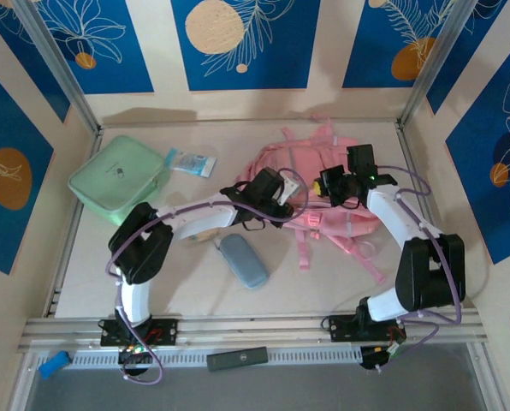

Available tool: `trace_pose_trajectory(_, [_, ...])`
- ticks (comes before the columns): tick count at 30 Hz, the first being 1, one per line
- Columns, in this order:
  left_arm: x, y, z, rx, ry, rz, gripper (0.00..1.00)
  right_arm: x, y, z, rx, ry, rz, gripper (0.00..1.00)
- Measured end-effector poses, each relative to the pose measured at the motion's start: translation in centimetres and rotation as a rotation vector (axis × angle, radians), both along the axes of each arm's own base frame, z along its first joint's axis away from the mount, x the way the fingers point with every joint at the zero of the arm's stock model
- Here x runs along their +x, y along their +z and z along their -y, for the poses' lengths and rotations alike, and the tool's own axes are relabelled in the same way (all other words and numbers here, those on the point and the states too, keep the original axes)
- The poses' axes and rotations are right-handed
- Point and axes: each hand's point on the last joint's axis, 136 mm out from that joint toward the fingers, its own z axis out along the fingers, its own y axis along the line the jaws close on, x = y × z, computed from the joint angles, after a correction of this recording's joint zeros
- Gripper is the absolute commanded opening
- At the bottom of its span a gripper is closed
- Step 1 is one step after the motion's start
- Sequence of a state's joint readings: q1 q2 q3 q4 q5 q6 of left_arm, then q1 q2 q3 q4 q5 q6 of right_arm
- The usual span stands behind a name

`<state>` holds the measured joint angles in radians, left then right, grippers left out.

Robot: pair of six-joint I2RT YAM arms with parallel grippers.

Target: Pack the student bag

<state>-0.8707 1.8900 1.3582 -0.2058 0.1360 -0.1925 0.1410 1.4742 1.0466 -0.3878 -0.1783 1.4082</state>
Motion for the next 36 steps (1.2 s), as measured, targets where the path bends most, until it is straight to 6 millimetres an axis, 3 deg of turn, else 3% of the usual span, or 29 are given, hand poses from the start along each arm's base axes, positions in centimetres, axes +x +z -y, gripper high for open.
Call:
trace_pose_trajectory(5, [0.2,-0.5,-4.3,0.046,0.069,0.014,0.0,0.3,0.3,-2.2,-0.055,0.182,0.025,0.0])
trace_pose_trajectory(9, [0.9,-0.4,-5.5,0.026,0.1,-0.012,0.0,1.0,0.7,-2.3,-0.121,0.285,0.076,0.0])
trace_pose_trajectory(11, [0.9,-0.4,-5.6,0.023,0.103,-0.019,0.0,1.0,0.9,-2.4,-0.177,0.341,0.11,0.07])
trace_pose_trajectory(15, [1.0,-0.4,-5.6,0.013,0.118,-0.029,0.0,0.2,1.4,-2.4,-0.281,0.456,0.188,0.4])
trace_pose_trajectory(17, [1.1,-0.4,-5.7,0.001,0.131,-0.031,0.0,-0.6,2.5,-2.6,-0.323,0.528,0.261,0.47])
trace_pose_trajectory(20, [1.1,-0.5,-6.0,-0.035,0.144,-0.034,0.0,-1.3,4.3,-3.4,-0.412,0.65,0.4,0.48])
trace_pose_trajectory(22, [1.0,-0.7,-6.0,-0.054,0.141,-0.037,0.0,-1.7,4.8,-5.2,-0.475,0.784,0.531,0.49])
trace_pose_trajectory(25, [0.9,-1.0,-5.9,-0.087,0.137,-0.025,0.0,-2.9,3.6,-7.9,-0.543,0.983,0.681,0.48])
trace_pose_trajectory(28, [0.7,-1.4,-6.1,-0.135,0.134,-0.022,0.0,-3.4,1.7,-9.1,-0.585,1.129,0.778,0.46])
trace_pose_trajectory(36, [0.7,-1.0,-5.5,-0.218,0.12,-0.007,0.0,-1.6,-0.5,-10.7,-0.72,1.355,1.006,0.46])
